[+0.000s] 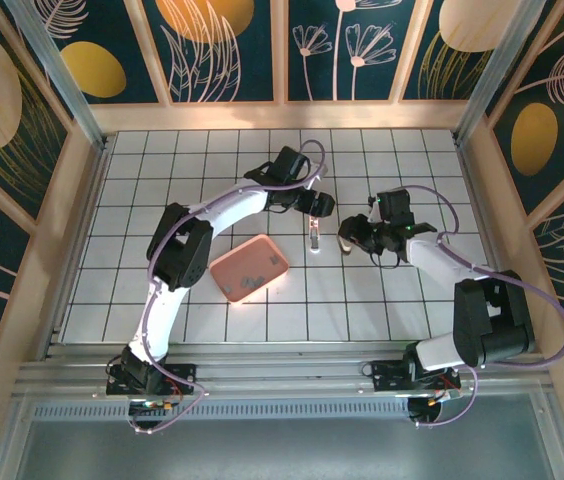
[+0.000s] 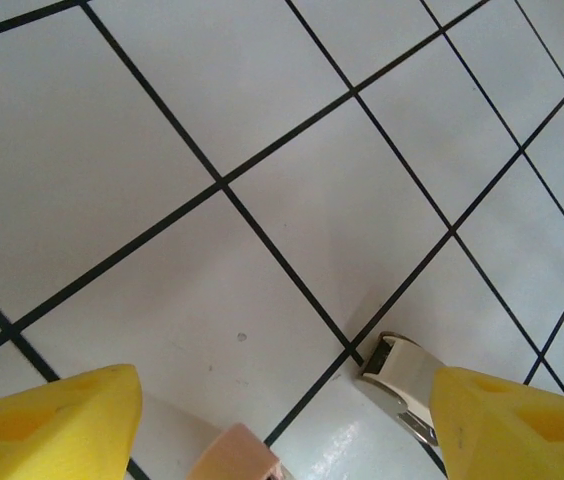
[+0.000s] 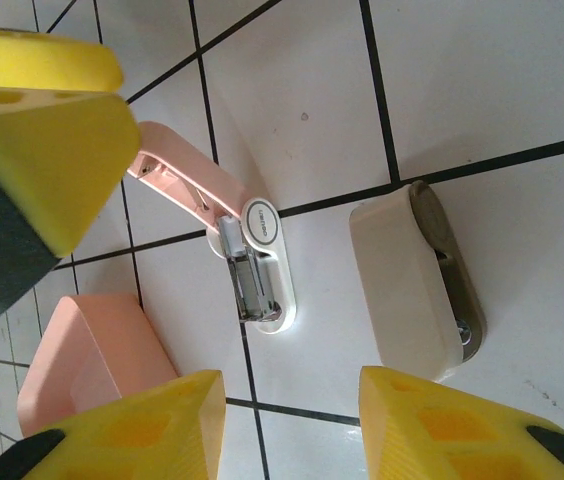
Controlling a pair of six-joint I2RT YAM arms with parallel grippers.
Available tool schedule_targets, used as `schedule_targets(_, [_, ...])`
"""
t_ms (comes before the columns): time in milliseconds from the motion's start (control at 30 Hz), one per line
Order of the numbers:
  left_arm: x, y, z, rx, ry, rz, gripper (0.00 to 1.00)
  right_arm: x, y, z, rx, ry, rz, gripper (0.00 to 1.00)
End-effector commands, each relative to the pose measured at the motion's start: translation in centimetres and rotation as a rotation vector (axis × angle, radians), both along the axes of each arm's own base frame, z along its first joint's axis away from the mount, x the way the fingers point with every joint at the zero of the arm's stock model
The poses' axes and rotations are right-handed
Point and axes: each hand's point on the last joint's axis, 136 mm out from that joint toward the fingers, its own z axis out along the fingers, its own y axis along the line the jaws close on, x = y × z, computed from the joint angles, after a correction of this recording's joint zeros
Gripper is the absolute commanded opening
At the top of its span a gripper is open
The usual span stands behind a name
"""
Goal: Load the staples into the stapler
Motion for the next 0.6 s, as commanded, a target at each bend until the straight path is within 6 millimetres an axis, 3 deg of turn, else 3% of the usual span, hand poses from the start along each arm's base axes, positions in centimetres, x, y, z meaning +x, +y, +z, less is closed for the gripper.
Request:
schedule_targets(0, [-0.3,-0.6,-0.5,-0.007,0.005,-0.089,0.74,-0.3,0.4,0.2,0.017,-0.001,0.000,0.41])
schedule_targets(200, [-1.4,-1.1,-1.0,-0.025,0.033,-0.164,0.69,-0.3,0.9,0.5,0.034,-0.011,-0.001,0.41])
schedule_targets(433, [-2.2,-1.1,-0.4,-0.047,0.031,-0.194,0.60,-0.8,4.5,-0.1,0.110,0.013,0.029,0.38])
schedule_targets(567, [-2.7,-1.1,0.0,-0.062,0.034,-0.207,0.59,-1.1,5.3,-1.1,0.125,0.034,-0.001,0.37])
